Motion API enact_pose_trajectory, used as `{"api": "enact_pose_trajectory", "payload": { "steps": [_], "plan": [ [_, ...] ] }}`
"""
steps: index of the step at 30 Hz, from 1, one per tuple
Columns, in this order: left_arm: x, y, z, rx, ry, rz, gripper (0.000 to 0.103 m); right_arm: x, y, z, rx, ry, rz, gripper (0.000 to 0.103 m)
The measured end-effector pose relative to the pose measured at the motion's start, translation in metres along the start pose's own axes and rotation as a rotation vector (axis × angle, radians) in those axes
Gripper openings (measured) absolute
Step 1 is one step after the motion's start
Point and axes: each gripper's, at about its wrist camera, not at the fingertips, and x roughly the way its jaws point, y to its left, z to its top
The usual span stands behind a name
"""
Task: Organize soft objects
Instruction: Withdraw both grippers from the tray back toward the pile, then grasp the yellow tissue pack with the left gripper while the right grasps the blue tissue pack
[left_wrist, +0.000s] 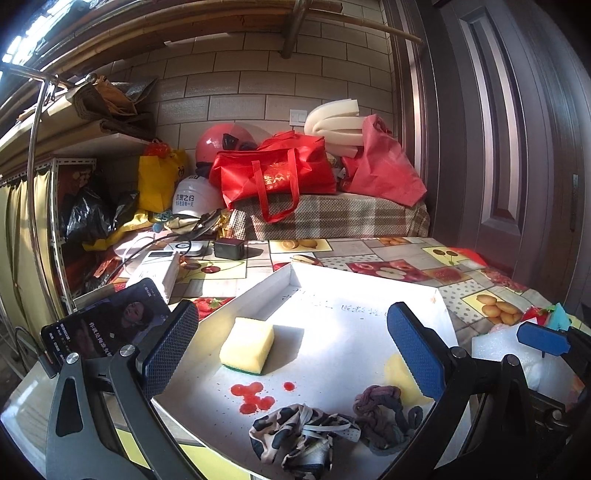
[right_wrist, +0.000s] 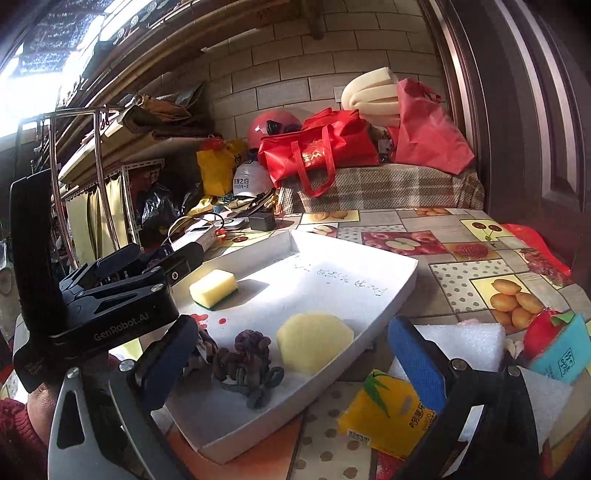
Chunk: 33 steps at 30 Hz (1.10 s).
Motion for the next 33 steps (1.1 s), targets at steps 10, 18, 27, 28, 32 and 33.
{"api": "enact_pose_trajectory", "payload": {
  "steps": [10, 18, 27, 28, 32, 33],
  "plan": [
    [-0.02, -0.068, -0.006, 0.112, 0.048, -0.319, 0.103, -0.085, -0.088, -0.005, 0.102, -0.172, -0.219, 0.103],
    [-0.029, -0.13, -0.014, 0.189, 0.157, -0.465, 0.103, -0.098, -0.191, -0.007, 0.23, -0.095, -0.462, 0.103],
    [-0.002, -0.154, -0.025, 0.264, 0.335, -0.455, 0.102, -0.103, -0.237, -0.024, 0.431, -0.052, -0.504, 0.103],
    [0.003, -0.158, -0.028, 0.283, 0.365, -0.449, 0.102, -0.104, -0.237, -0.024, 0.434, -0.051, -0.503, 0.103],
    [0.021, -0.172, -0.04, 0.337, 0.478, -0.414, 0.098, -0.104, -0.242, -0.025, 0.45, -0.046, -0.484, 0.103],
    [0.023, -0.175, -0.041, 0.34, 0.477, -0.406, 0.098, -0.103, -0.243, -0.025, 0.454, -0.046, -0.477, 0.103]
  ]
}}
